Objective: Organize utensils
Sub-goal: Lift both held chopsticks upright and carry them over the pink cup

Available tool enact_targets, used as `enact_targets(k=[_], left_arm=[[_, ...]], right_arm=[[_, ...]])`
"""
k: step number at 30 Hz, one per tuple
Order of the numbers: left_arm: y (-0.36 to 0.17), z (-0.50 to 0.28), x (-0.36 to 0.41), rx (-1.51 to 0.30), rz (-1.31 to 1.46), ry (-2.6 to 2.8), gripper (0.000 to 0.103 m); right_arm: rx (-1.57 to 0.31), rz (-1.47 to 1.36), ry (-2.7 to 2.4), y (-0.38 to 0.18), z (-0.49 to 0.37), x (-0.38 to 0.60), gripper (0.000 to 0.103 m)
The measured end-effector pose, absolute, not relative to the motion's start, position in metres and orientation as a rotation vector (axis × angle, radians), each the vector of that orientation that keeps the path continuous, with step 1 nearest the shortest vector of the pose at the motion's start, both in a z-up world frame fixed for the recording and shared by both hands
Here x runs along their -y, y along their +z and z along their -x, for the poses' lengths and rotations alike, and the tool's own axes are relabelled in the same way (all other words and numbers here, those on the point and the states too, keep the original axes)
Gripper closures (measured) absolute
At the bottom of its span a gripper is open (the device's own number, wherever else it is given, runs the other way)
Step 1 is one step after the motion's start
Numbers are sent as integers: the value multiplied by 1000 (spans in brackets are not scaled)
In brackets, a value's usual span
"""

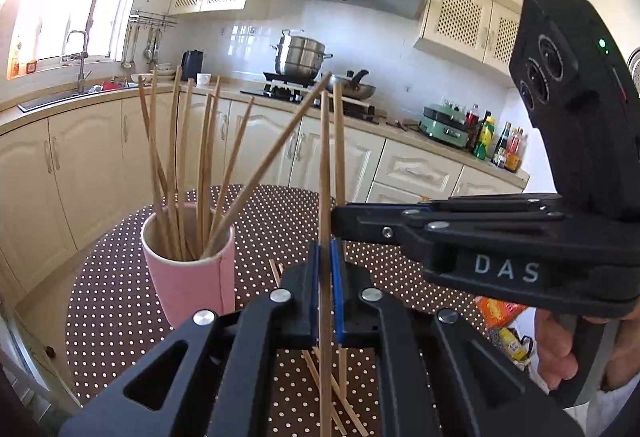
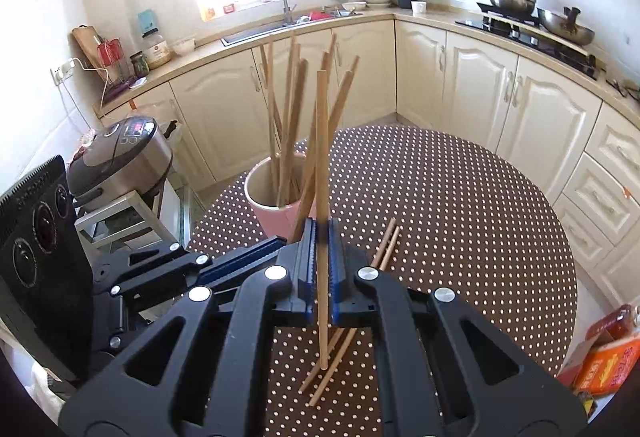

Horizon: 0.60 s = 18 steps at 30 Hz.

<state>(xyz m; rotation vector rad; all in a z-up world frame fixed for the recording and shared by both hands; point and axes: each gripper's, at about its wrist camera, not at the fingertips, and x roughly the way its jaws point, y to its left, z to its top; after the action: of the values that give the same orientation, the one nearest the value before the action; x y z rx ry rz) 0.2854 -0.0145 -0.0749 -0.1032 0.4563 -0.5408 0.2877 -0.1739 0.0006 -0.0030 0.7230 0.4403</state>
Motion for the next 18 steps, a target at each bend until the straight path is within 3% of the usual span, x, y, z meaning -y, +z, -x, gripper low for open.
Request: enact_targets(k=[18], left_arm=[[-34,-290,-48,-156,219,-417,97]], right_arm=[[-539,-116,413,35,-307,180,97]])
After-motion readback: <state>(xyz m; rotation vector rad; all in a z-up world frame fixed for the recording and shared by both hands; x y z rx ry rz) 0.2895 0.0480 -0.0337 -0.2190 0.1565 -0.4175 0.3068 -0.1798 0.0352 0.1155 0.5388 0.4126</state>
